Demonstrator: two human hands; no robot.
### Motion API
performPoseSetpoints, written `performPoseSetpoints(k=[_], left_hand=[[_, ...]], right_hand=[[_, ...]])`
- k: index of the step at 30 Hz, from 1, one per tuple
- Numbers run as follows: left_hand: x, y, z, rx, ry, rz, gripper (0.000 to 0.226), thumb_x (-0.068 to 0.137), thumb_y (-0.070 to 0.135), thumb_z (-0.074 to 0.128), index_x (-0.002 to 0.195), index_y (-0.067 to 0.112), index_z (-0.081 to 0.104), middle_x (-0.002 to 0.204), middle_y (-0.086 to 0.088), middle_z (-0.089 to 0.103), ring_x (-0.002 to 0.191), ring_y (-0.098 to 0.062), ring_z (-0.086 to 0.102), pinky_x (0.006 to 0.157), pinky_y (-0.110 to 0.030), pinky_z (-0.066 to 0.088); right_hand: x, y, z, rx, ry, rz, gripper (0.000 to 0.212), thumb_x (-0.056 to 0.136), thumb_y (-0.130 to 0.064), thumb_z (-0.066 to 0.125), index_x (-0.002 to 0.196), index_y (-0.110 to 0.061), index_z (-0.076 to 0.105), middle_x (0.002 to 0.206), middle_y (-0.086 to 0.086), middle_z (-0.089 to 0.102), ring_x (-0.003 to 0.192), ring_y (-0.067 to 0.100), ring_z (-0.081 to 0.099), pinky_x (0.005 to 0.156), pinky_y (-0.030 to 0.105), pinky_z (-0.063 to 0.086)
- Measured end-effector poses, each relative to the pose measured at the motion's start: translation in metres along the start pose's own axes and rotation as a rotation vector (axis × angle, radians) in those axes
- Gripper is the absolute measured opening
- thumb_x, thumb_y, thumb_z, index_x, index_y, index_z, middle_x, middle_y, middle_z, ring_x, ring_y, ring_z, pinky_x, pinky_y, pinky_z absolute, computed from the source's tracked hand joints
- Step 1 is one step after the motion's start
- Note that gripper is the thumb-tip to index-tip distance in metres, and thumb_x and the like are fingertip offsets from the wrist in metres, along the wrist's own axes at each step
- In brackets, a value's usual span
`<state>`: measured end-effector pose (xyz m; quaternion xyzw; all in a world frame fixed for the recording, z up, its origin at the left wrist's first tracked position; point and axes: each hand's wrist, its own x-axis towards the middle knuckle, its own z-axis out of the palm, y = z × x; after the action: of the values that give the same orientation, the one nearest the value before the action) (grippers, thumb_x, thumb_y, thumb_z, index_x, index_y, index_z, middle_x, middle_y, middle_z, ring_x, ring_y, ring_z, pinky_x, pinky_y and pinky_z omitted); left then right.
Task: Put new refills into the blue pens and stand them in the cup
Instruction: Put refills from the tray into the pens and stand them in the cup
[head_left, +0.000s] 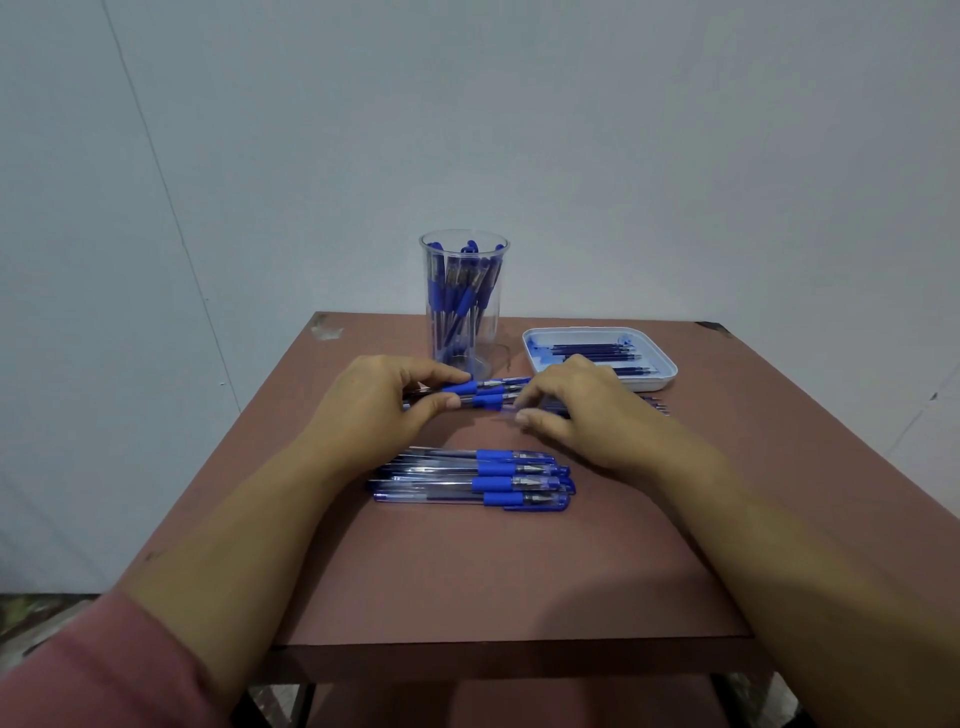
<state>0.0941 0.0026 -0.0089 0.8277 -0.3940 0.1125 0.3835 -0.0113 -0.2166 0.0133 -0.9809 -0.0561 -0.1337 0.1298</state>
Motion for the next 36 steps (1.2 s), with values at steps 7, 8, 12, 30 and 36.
performPoseSetpoints(k=[7,8,12,30,36], left_hand=[[-0.001,0.003,0.0,0.002,-0.019,0.011,0.026,0.085,0.034,0.073,0.108,0.044,0.07,0.095,0.023,0.072,0.089,0.001,0.065,0.083,-0.032,0.055],[-0.002,0.004,-0.001,-0.003,-0.02,0.02,0.026,0.085,0.033,0.073,0.107,0.045,0.07,0.095,0.024,0.071,0.09,0.002,0.065,0.083,-0.03,0.055],[-0.003,0.009,0.001,-0.02,-0.016,0.055,0.025,0.084,0.03,0.074,0.106,0.043,0.071,0.094,0.025,0.07,0.09,0.006,0.064,0.083,-0.023,0.053],[-0.004,0.026,0.0,0.155,0.04,0.211,0.029,0.085,0.026,0.074,0.114,0.03,0.071,0.098,0.01,0.073,0.082,-0.005,0.063,0.075,-0.029,0.054],[-0.019,0.035,-0.01,0.398,-0.214,0.127,0.082,0.086,0.069,0.046,0.153,0.028,0.022,0.151,0.003,0.037,0.136,-0.014,0.033,0.111,-0.03,0.027]], right_hand=[[-0.006,0.003,-0.002,0.231,0.141,0.045,0.01,0.094,-0.034,0.06,0.101,-0.041,0.057,0.093,-0.013,0.061,0.09,0.004,0.053,0.08,0.021,0.044],[-0.006,0.001,-0.002,0.234,0.14,0.031,0.011,0.094,-0.033,0.06,0.101,-0.041,0.058,0.093,-0.014,0.06,0.09,0.001,0.052,0.078,0.015,0.041],[-0.005,-0.005,-0.002,0.233,0.168,-0.021,0.014,0.092,-0.028,0.063,0.106,-0.027,0.067,0.089,-0.023,0.056,0.092,-0.004,0.05,0.074,0.005,0.036],[-0.001,0.0,0.017,0.398,0.308,-0.065,0.016,0.091,-0.024,0.067,0.105,-0.02,0.068,0.094,-0.005,0.068,0.088,0.009,0.063,0.079,0.031,0.053],[-0.001,0.006,0.011,0.589,0.365,0.051,0.013,0.093,-0.018,0.063,0.104,-0.024,0.063,0.095,-0.012,0.063,0.088,0.002,0.06,0.08,0.016,0.048]])
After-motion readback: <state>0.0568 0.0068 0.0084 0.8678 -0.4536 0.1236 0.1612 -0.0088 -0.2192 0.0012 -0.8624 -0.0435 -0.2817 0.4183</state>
